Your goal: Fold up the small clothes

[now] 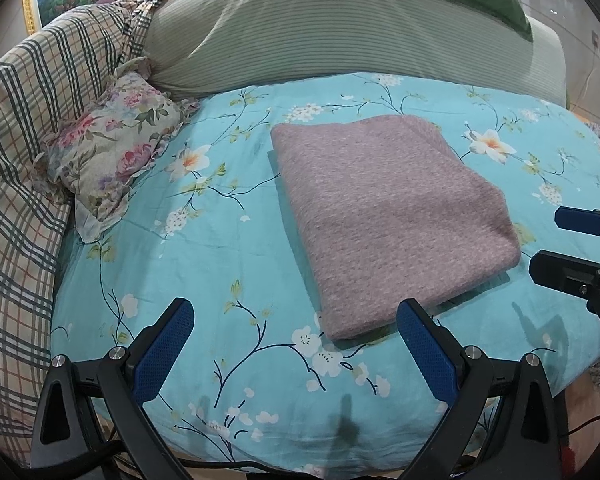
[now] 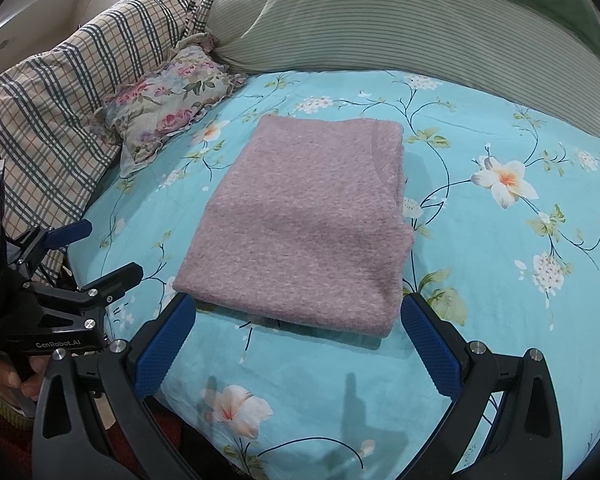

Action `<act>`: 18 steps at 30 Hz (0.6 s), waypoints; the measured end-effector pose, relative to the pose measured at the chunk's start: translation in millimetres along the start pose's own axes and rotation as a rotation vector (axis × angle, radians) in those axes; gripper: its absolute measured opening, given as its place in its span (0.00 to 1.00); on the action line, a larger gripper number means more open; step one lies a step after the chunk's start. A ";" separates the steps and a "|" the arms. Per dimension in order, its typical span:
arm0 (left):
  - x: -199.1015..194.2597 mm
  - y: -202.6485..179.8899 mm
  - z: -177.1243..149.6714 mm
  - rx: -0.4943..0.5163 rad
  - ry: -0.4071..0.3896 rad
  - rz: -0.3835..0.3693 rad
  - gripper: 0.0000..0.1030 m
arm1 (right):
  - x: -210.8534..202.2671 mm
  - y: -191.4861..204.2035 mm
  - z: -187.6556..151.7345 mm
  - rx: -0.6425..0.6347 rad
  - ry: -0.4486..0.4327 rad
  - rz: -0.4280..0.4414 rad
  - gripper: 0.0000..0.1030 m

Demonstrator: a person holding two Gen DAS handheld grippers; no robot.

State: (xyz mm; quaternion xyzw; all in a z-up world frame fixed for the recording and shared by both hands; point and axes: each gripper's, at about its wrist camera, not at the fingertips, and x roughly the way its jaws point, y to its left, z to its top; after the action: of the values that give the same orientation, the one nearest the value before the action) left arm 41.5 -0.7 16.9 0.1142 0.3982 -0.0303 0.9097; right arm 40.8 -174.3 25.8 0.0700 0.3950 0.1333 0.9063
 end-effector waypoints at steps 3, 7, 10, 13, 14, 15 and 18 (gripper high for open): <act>0.6 -0.2 0.6 0.000 0.000 -0.001 0.99 | 0.4 -0.3 0.4 0.000 0.002 0.001 0.99; 1.7 0.2 1.0 0.004 -0.001 0.002 0.99 | 0.8 0.4 1.6 0.001 0.003 0.002 0.99; 2.7 0.5 1.4 0.004 -0.001 0.004 0.99 | 1.0 0.8 1.5 0.001 0.001 0.001 0.99; 3.0 0.7 1.5 0.004 -0.001 0.004 0.99 | 3.1 -1.9 3.5 0.006 0.002 0.003 0.99; 3.4 0.9 1.6 0.003 -0.001 0.006 0.99 | 4.2 -3.0 4.0 0.009 0.004 0.004 0.99; 3.1 1.2 1.6 0.003 -0.001 0.006 0.99 | 5.4 -3.8 4.9 0.010 0.005 0.005 0.99; 4.9 3.4 2.4 -0.004 0.000 0.011 0.99 | 6.3 -3.5 4.3 0.011 0.006 0.007 0.99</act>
State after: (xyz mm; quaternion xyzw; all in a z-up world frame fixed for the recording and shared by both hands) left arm 47.1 2.3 15.5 0.1147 0.3974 -0.0246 0.9101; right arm 48.8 -175.9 23.6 0.0763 0.3980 0.1344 0.9043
